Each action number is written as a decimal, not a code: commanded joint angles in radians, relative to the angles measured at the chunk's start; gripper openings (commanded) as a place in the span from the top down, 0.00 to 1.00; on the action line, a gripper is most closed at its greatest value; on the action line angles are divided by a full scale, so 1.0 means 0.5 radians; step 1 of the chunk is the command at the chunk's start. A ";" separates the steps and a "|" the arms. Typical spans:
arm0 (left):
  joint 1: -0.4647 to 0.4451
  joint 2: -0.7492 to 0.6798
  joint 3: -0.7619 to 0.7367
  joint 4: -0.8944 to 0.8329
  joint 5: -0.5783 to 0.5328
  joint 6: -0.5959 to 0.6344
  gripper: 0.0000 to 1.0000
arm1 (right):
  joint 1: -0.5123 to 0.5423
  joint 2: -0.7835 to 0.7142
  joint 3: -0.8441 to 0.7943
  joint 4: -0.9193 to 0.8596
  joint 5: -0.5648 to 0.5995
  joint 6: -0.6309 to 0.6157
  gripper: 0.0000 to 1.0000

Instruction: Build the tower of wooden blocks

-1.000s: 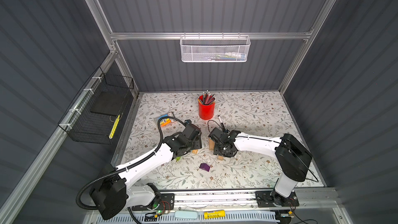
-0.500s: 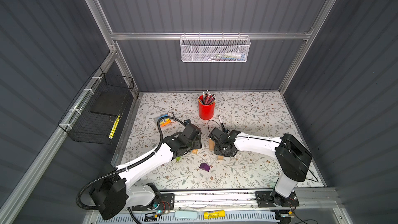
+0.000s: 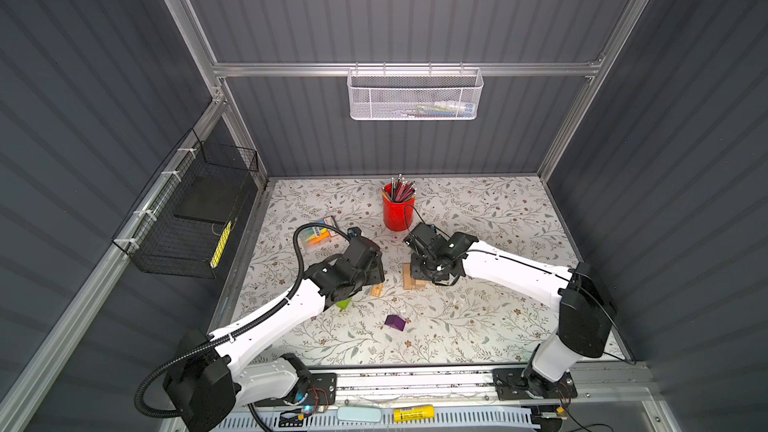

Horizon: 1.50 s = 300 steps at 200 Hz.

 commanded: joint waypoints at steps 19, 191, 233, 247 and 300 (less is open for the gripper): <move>0.020 -0.085 0.019 -0.137 -0.134 -0.027 0.35 | -0.072 0.217 0.205 -0.082 -0.124 -0.197 0.69; 0.029 -0.105 -0.028 -0.178 -0.224 -0.076 0.32 | -0.148 0.541 0.399 -0.063 -0.132 -0.240 0.70; 0.029 -0.085 -0.016 -0.188 -0.220 -0.073 0.32 | -0.148 0.556 0.398 -0.057 -0.148 -0.223 0.70; 0.029 -0.085 -0.016 -0.185 -0.217 -0.076 0.32 | -0.148 0.561 0.396 -0.061 -0.153 -0.215 0.70; 0.028 -0.073 -0.014 -0.176 -0.212 -0.076 0.31 | -0.148 0.571 0.379 -0.046 -0.152 -0.200 0.70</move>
